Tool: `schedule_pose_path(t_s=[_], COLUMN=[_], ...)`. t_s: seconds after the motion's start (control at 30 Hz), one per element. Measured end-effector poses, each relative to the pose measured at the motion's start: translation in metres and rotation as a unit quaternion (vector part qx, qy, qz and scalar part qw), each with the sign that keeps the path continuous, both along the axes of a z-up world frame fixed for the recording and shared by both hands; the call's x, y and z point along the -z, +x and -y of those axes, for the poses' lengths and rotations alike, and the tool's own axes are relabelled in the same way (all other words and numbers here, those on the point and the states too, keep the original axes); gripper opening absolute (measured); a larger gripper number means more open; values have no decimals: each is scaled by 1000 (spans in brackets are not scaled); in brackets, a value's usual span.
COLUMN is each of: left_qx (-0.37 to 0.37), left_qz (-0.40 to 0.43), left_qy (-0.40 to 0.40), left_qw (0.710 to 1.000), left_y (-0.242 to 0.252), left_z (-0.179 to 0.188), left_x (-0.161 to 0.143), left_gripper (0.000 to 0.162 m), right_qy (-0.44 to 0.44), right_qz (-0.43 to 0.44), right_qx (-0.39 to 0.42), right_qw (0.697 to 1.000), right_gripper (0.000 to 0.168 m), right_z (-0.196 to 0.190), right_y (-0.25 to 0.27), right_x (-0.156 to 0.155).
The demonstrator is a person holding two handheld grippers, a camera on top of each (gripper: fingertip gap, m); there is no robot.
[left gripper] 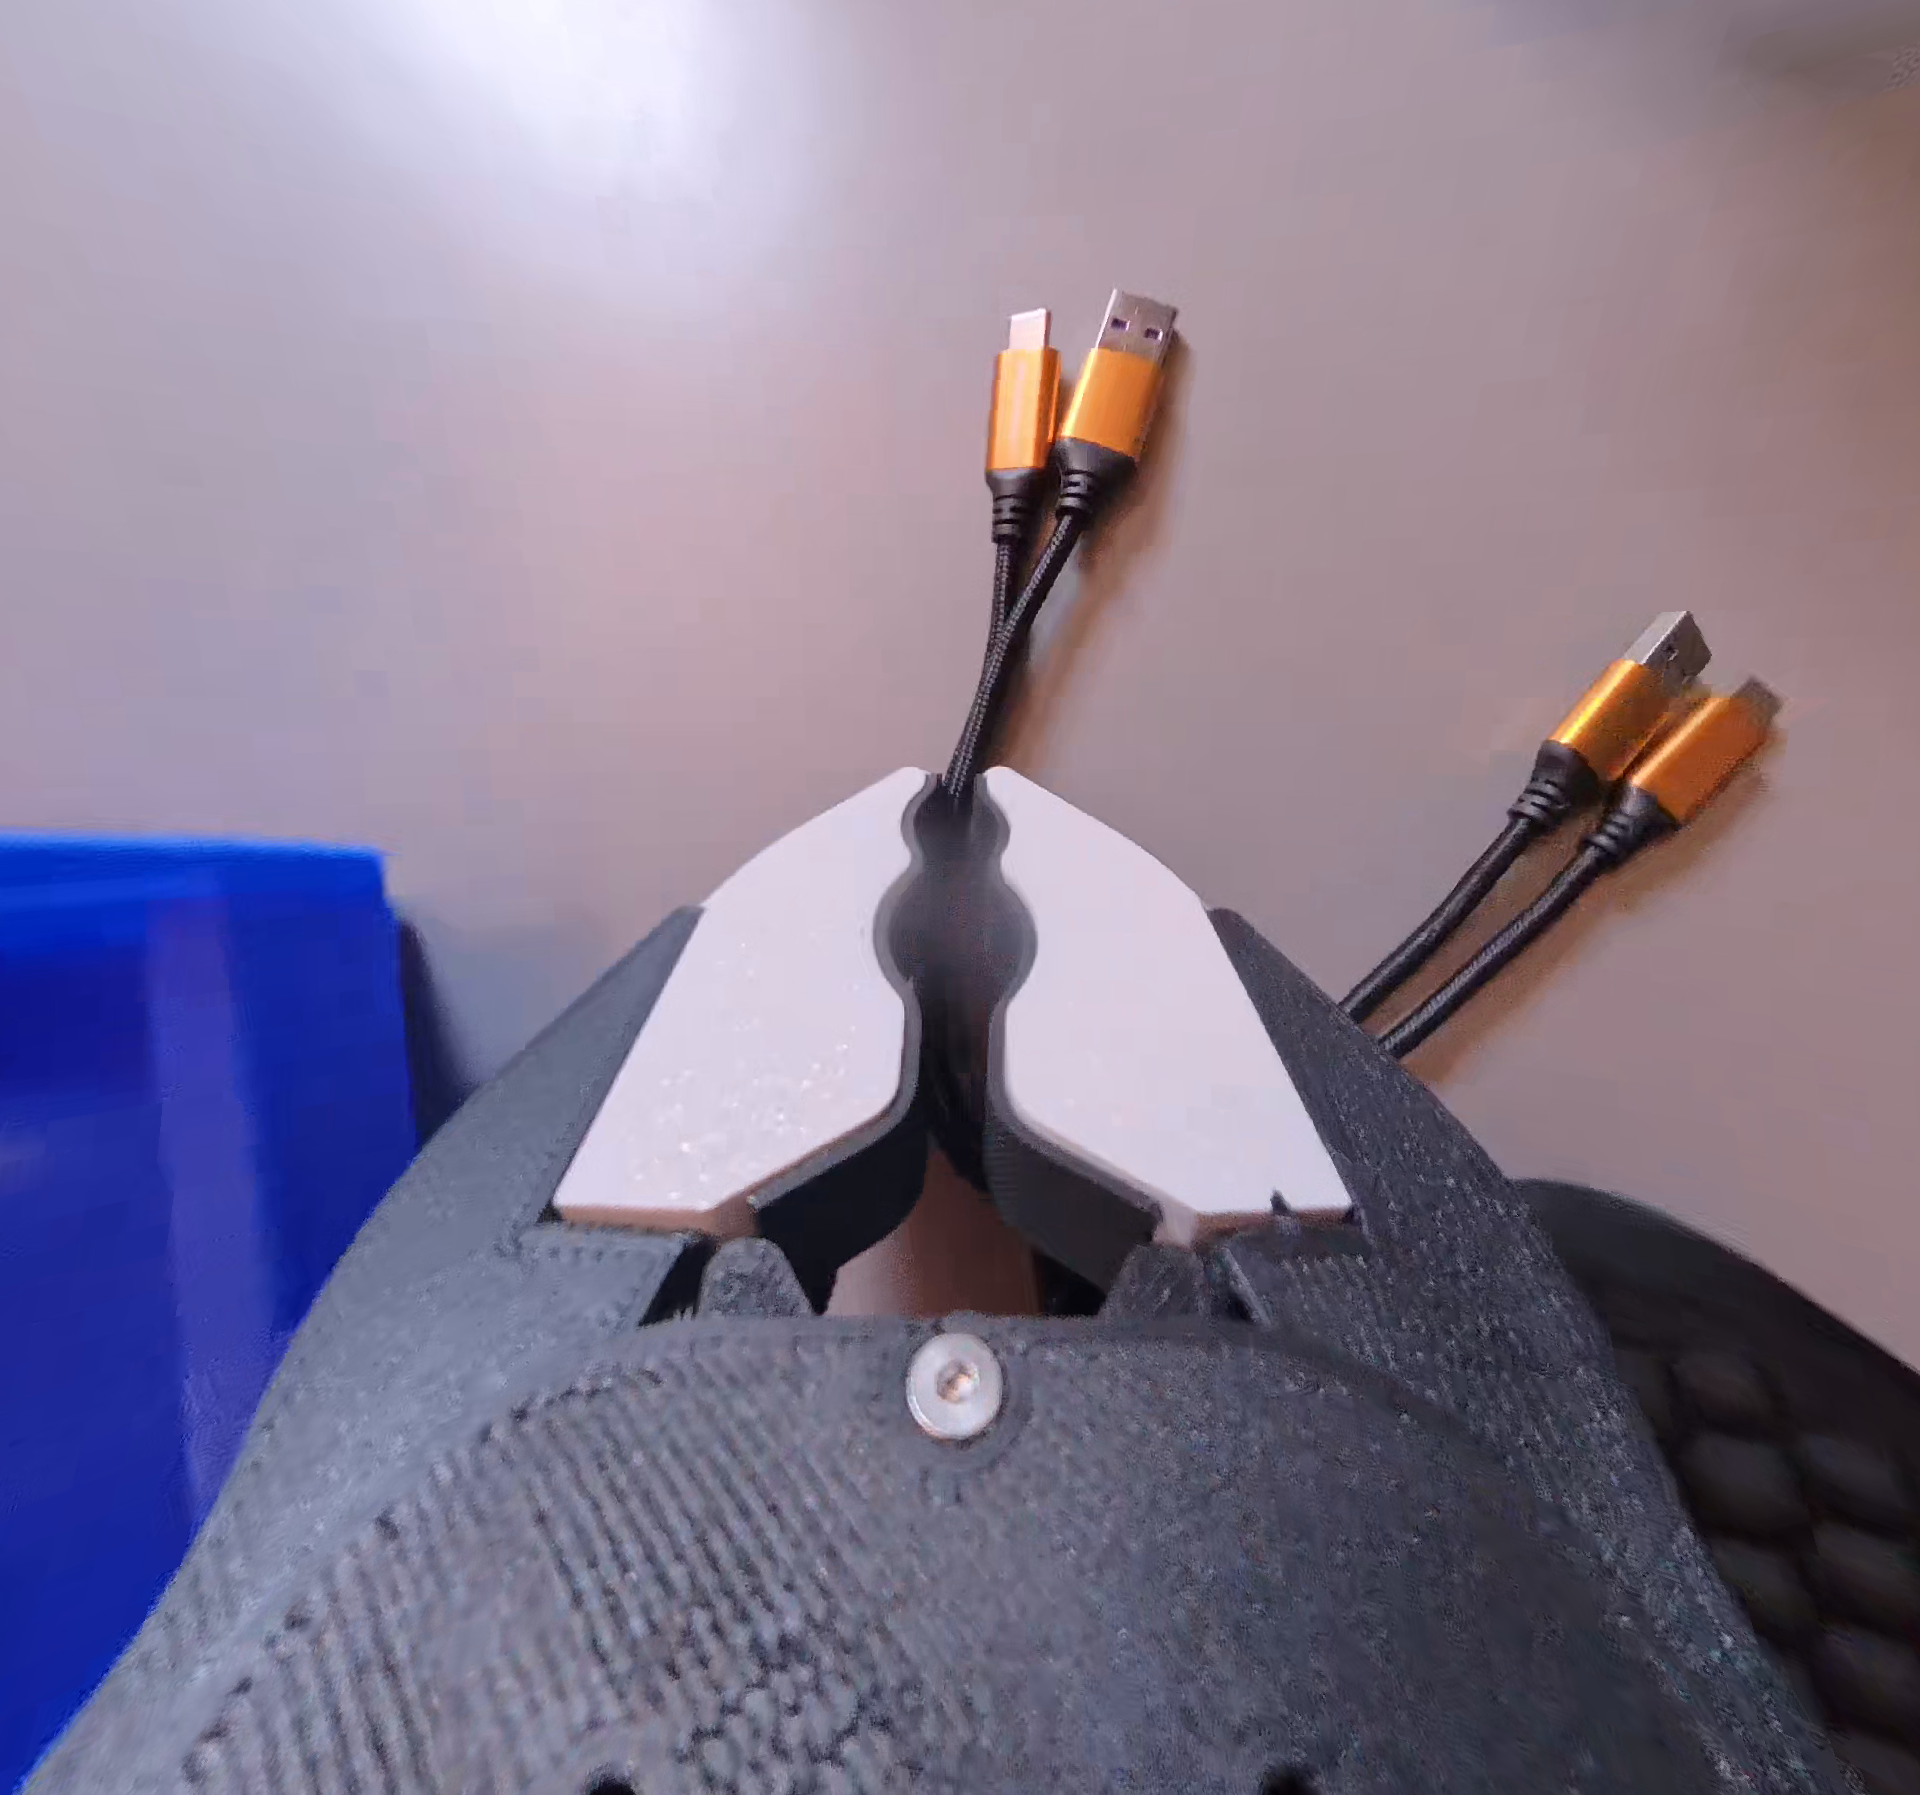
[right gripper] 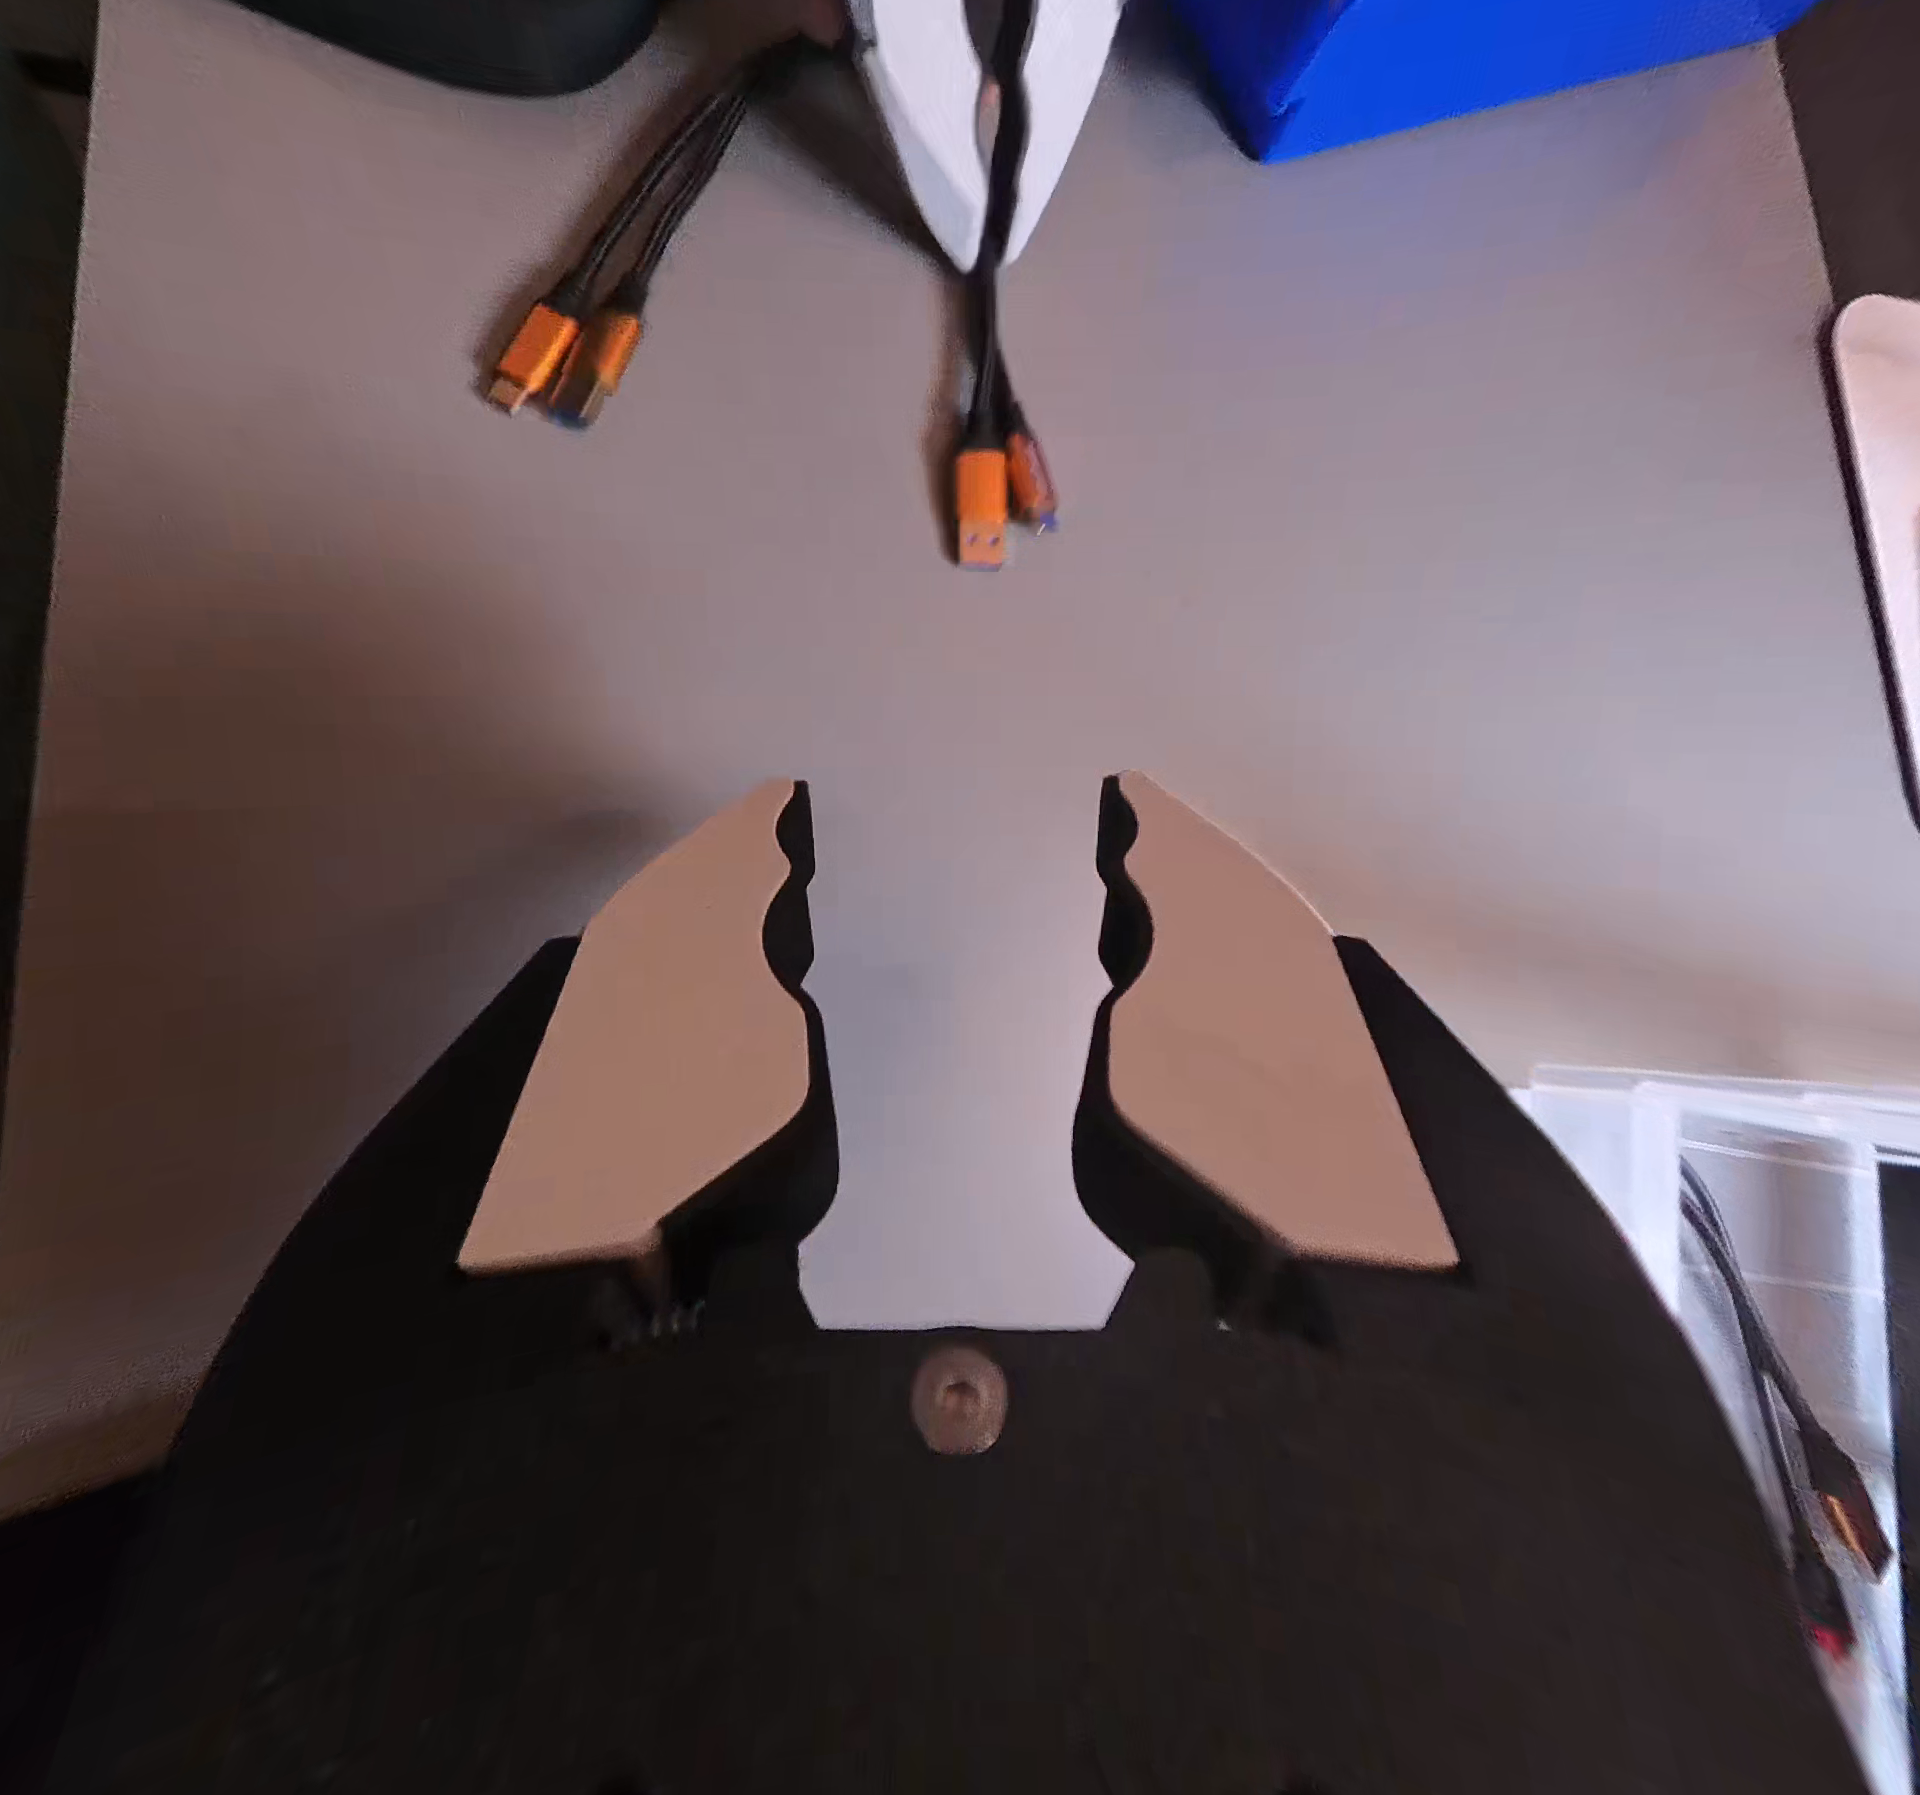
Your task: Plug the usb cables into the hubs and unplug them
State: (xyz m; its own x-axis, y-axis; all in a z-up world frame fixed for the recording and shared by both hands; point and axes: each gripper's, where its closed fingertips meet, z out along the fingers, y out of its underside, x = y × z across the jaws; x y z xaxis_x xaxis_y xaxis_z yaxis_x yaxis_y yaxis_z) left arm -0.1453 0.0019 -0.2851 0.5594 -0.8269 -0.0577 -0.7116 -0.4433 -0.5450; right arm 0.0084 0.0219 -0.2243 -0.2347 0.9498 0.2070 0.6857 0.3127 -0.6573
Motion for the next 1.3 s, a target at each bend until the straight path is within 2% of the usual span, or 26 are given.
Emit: schedule_pose_path(t_s=[0.17, 0.3, 0.37, 0.53, 0.67, 0.73, 0.83, 0.97, 1.1, 1.2, 1.3], left_qx=[48, 86, 99, 113, 110, 106, 96, 86, 79, 55, 27], left_qz=[0, 6, 15, 37, 31, 34, 66, 109, 195, 279, 367], left_qy=[28, 54, 69, 103, 84, 73, 59, 50, 59, 96, 142], left_qw=[998, 995, 993, 988, 990, 991, 991, 989, 976, 954, 919], left_y=[50, 84, 92, 98, 88, 82, 73, 66, 65, 61, 52], left_z=[-1, 1, 4, 11, 12, 14, 18, 17, 16, 7, -1], left_x=[-1, -2, -5, -19, -13, -12, -18, -30, -59, -92, -130], left_gripper=[4, 4, 4, 4, 5, 18, 27, 35, 38, 39, 38], right_qy=[-22, 8, -6, -16, -20, -16, -7, -12, -22, -16, 4], right_qz=[-15, 35, 65, 68, 88, 94, 87, 69, 31, 1, -33], right_qx=[-3, -34, -49, -86, -91, -90, -85, -65, -34, -2, 43], right_qw=[1000, 999, 997, 994, 992, 991, 993, 995, 999, 1000, 999], right_gripper=[56, 54, 45, 6, 5, 4, 4, 4, 3, 3, 3], right_z=[15, 19, 18, 25, 26, 24, 23, 19, 10, -5, -31], right_y=[-35, -54, -55, -58, -59, -59, -54, -45, -32, -16, 4], right_x=[1, 31, 48, 60, 60, 60, 59, 46, 16, -14, -54])
